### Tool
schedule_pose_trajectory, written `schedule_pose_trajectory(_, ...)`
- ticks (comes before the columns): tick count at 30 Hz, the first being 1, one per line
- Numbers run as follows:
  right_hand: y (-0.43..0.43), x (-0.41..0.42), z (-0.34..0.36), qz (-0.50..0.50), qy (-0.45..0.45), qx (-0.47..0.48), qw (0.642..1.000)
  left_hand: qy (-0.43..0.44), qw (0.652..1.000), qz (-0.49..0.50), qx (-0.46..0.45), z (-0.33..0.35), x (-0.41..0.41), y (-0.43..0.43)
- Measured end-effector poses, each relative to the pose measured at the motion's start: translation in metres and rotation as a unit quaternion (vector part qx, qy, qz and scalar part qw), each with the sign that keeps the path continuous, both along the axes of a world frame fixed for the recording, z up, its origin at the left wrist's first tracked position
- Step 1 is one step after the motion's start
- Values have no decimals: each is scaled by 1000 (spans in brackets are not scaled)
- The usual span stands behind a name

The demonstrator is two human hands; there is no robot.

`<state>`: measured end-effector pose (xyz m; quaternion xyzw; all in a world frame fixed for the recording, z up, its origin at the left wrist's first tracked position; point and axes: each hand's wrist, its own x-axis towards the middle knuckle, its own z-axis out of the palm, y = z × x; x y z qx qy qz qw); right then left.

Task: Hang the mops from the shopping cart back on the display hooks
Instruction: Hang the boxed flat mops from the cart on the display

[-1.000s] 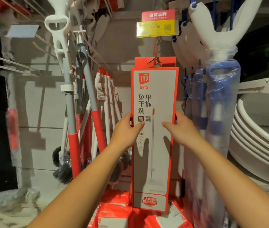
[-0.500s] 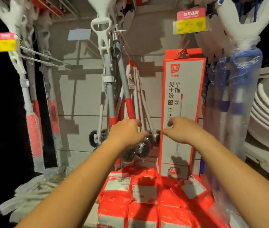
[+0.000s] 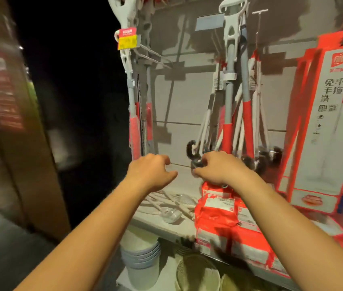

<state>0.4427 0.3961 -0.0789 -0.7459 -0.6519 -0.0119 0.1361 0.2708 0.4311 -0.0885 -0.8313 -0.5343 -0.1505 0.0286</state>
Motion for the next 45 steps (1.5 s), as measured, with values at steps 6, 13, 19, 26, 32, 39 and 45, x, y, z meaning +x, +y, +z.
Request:
schedule_pose_trajectory(6, 47, -99, -27, 139, 23, -18, 990, -10, 991, 126, -52, -21, -99, -1)
schedule_pose_trajectory(13, 100, -196, -63, 314, 13, -91, 945, 38, 941, 324, -88, -50, -186, -9)
schedule_pose_trajectory(19, 122, -266, -69, 433, -1, -108, 895, -16, 877, 465, -116, -65, -231, -33)
schedule_pose_trajectory(26, 104, -340, -85, 567, -6, -148, 810, -49, 778, 612, -134, -93, -263, -92)
schedule_pose_trajectory(32, 65, -408, -103, 633, -19, -170, 755, -91, 714, 680, -137, -109, -306, -148)
schedule_pose_trajectory(39, 2, -508, -109, 658, -36, -176, 732, -106, 679, 718, -109, -112, -394, -211)
schedule_pose_trajectory(45, -73, -606, -109, 684, -22, -170, 709, -113, 659, 737, -98, -113, -483, -283)
